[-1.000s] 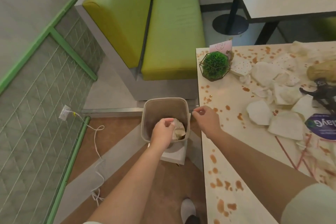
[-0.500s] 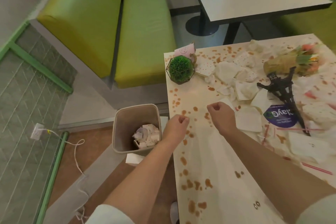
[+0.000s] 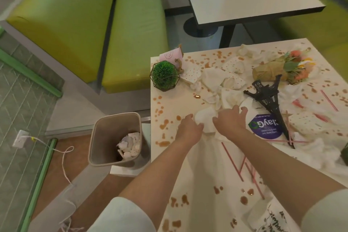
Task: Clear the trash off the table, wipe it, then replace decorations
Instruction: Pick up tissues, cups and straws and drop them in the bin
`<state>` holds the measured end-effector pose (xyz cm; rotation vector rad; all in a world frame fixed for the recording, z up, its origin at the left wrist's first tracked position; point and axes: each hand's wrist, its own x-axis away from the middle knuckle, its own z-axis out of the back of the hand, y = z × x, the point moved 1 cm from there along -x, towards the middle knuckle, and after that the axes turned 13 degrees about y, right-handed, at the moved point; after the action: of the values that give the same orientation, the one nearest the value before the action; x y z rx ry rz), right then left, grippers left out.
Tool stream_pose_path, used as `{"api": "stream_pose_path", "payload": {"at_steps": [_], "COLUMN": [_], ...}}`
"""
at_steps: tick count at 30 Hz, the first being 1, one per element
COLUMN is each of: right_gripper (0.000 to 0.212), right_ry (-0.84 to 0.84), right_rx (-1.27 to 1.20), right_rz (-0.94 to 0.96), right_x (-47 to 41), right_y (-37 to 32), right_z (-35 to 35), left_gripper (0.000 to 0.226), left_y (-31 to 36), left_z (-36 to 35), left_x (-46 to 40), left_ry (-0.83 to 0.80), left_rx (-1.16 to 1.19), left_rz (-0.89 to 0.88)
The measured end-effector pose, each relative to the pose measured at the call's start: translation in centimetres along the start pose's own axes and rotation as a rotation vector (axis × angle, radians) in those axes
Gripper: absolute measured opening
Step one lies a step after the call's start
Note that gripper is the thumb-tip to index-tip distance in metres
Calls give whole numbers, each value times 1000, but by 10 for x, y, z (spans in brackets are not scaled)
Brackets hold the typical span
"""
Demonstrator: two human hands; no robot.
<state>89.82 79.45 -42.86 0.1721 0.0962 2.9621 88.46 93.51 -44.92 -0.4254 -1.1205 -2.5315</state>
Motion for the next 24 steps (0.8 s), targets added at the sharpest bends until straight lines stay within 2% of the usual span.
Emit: {"api": "stream_pose_path", "payload": {"at_steps": [3,7,10,16,19,24], "right_gripper": [40,33,23,31,36,30], "right_ry": [-43,-11,77,214,192,128], "right_rx": [-27,-140,-294,-719,-945,-1146], "right_rz": [40,31,-1,-46,-75,-164], "right_x": [-2,-3,-3,-2,1,11], "right_y": [5,15,21,15,9,-13], "right_z": [-7,-15,-16,-14,-12,-4], "left_gripper": [51,59,56,48,44,42], "left_y": [4,14,20,26,23,10], "left_z": [-15,-20,-14,-2,6,23], "left_x": [-5,-5,-4,-6,-4,1], "left_ry": [25,100,162,256,274,280], "left_rx": [-34,70,215,393,456,595], "left_rz": [4,18,28,82,83,140]}}
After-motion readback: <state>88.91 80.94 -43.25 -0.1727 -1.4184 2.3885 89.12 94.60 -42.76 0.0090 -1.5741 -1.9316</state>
